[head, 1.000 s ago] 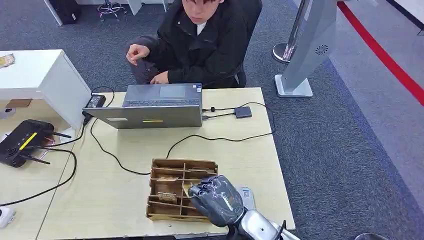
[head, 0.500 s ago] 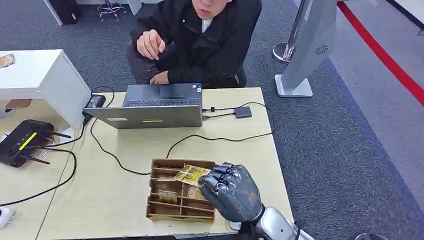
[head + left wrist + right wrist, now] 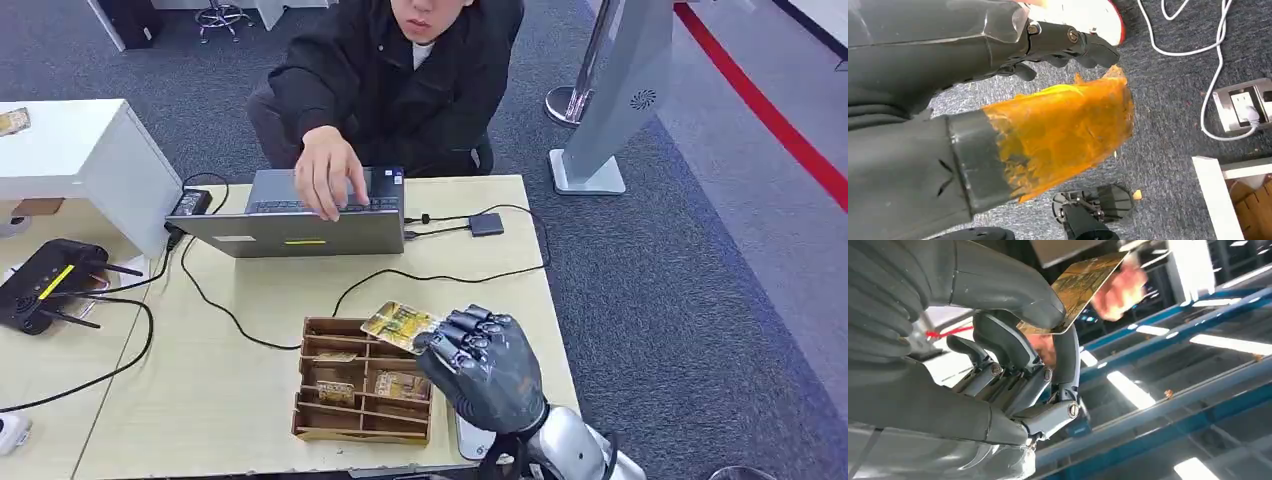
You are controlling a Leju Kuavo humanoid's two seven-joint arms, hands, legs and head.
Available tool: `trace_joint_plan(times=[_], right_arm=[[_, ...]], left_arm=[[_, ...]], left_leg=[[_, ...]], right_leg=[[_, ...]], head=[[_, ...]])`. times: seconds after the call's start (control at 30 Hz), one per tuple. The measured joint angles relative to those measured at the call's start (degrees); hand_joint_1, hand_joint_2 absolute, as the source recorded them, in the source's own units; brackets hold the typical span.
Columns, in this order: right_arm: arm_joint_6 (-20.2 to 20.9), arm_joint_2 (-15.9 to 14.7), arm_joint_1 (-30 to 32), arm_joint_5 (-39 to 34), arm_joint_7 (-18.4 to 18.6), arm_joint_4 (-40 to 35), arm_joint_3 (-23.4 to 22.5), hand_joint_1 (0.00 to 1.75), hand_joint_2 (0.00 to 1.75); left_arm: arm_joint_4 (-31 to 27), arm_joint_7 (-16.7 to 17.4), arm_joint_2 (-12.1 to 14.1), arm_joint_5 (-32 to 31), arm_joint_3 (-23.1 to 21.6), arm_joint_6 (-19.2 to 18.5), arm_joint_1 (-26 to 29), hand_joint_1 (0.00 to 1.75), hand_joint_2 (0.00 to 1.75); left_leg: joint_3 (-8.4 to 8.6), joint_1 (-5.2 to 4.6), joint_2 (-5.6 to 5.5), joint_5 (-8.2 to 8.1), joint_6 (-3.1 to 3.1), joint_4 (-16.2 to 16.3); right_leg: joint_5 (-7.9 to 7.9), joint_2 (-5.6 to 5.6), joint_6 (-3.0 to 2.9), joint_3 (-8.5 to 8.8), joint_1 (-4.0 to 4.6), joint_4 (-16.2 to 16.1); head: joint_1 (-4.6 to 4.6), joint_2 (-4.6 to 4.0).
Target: Pass the card to the sensor for recognition and then transmit it.
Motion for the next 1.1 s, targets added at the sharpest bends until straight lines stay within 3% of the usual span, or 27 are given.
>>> trace_joint_plan(times=[0.4, 0.77, 0.8, 0.83, 0.87, 0.9, 0.93, 1.1], right_arm=[[3.89, 1.40, -3.89, 0.55, 3.93, 3.91, -3.63, 1.75, 1.75], [8.90, 3.52, -5.92, 0.68, 6.08, 8.11, -4.11, 1.75, 1.75], [8.90, 3.65, -6.01, 0.68, 6.14, 8.35, -4.11, 1.48, 1.75], [8.90, 3.72, -6.05, 0.68, 6.17, 8.50, -4.11, 1.33, 1.75], [8.90, 3.80, -6.06, 0.68, 6.19, 8.66, -4.11, 1.33, 1.75], [8.90, 3.87, -6.08, 0.68, 6.23, 8.77, -4.11, 0.16, 1.75], [8.90, 3.93, -6.09, 0.68, 6.30, 8.85, -4.11, 0.00, 1.75], [8.90, 3.98, -6.08, 0.79, 6.47, 9.09, -4.11, 0.00, 1.75]], left_arm=[[0.00, 0.68, -0.11, -1.16, 0.02, -0.09, -0.03, 0.00, 0.00], [0.00, 1.33, -0.37, -1.60, 0.02, -0.68, -0.12, 0.00, 0.00], [0.00, 1.33, -0.39, -1.60, 0.02, -0.70, -0.14, 0.00, 0.00], [0.00, 1.33, -0.39, -1.64, 0.02, -0.77, -0.14, 0.00, 0.00], [0.00, 1.36, -0.42, -1.66, 0.02, -0.83, -0.14, 0.00, 0.00], [0.00, 1.36, -0.42, -1.66, 0.02, -0.85, -0.14, 0.00, 0.00], [0.00, 1.36, -0.42, -1.66, 0.02, -0.85, -0.14, 0.00, 0.00], [0.00, 1.38, -0.42, -1.77, 0.02, -0.85, -0.13, 0.00, 0.00]], left_leg=[[0.00, 0.00, -0.01, 0.00, 0.00, 0.00], [0.00, 0.00, -0.02, 0.01, 0.00, 0.00], [0.00, 0.00, -0.02, 0.01, 0.00, 0.00], [0.00, 0.00, -0.02, 0.01, 0.00, 0.00], [0.00, 0.00, -0.02, 0.01, 0.00, 0.00], [0.00, 0.00, -0.02, 0.01, 0.00, 0.00], [0.00, 0.00, -0.02, 0.00, 0.00, 0.00], [0.00, 0.00, -0.02, 0.00, 0.00, 0.00]], right_leg=[[0.01, 0.00, 0.00, 0.00, 0.00, 0.01], [0.01, -0.02, 0.00, 0.00, 0.00, 0.01], [0.01, -0.02, 0.00, 0.00, 0.00, 0.01], [0.01, -0.02, 0.00, 0.00, 0.00, 0.01], [0.01, -0.02, 0.00, 0.00, 0.00, 0.01], [0.01, -0.02, 0.00, 0.00, 0.00, 0.01], [0.01, -0.02, 0.00, 0.00, 0.00, 0.01], [0.01, -0.02, 0.00, 0.00, 0.00, 0.00]], head=[[0.00, 0.00], [0.00, 0.00], [-0.02, 0.00], [-0.02, 0.00], [-0.02, 0.00], [-0.02, 0.00], [-0.02, 0.00], [0.00, 0.00]])
